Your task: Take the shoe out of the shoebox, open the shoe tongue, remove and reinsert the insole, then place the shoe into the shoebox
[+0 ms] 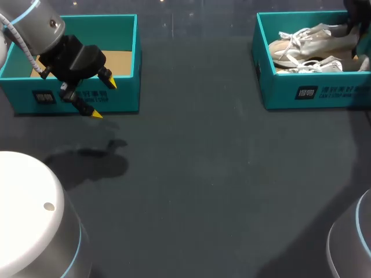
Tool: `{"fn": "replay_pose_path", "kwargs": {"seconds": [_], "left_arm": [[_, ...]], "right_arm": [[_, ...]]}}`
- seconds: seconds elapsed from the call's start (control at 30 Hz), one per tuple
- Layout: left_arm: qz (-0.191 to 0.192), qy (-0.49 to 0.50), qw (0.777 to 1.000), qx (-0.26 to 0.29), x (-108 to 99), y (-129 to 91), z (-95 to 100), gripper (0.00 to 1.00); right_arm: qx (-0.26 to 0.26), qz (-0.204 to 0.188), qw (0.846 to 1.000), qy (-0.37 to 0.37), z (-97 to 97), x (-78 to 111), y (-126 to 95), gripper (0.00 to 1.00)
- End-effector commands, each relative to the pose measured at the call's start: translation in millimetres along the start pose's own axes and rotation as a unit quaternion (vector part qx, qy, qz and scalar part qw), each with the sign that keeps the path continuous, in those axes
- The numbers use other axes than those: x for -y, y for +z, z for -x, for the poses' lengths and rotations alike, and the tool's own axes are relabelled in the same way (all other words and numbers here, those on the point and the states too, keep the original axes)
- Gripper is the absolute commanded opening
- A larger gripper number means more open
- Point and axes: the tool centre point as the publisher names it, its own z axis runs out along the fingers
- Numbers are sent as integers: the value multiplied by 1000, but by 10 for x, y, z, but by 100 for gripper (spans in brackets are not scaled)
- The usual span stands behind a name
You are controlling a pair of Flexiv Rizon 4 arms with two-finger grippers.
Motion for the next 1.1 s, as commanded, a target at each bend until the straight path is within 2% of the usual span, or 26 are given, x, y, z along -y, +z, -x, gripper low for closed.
{"fn": "replay_pose_path", "kwargs": {"seconds": [0.03, 0.73, 0.97, 1.1], "left_arm": [[2, 0, 1000, 0, -2, -5, -10, 100], [2, 0, 1000, 0, -2, -5, -10, 100], [2, 0, 1000, 0, -2, -5, -10, 100], [2, 0, 1000, 0, -2, -5, -10, 100]], "right_arm": [[-7, -2, 1000, -3, -11, -27, 83, 0], [-31, -14, 999, -27, -140, -45, 184, 0], [-36, -17, 999, -30, -166, -34, 197, 35], [-42, -7, 999, -27, -173, -11, 156, 45]]}}
